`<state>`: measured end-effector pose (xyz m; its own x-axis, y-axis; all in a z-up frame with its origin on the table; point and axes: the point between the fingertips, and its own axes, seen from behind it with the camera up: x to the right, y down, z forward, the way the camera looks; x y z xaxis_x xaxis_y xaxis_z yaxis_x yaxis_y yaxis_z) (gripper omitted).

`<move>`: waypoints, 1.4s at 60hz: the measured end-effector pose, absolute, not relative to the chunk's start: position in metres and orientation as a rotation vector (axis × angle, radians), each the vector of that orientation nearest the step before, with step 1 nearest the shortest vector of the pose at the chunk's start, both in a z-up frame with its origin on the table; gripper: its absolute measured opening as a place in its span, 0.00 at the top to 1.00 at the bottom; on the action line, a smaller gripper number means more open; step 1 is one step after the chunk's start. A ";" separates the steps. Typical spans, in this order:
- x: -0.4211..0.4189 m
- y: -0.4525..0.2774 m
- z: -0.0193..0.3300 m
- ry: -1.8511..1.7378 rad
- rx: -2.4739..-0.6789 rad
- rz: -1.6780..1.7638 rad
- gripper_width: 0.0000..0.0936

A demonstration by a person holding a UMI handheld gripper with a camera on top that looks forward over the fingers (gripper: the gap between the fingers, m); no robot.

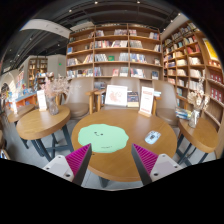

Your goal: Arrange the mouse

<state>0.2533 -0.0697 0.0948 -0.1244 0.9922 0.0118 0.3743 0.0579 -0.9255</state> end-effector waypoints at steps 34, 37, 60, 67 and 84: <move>0.231 0.066 0.061 -1.547 -1.525 0.814 0.09; 0.227 0.073 0.056 -1.543 -1.534 0.801 0.09; 0.190 0.104 0.025 -1.597 -1.624 0.726 0.09; 0.169 0.111 0.017 -1.612 -1.645 0.712 0.09; 0.125 0.113 -0.015 -1.652 -1.734 0.712 0.09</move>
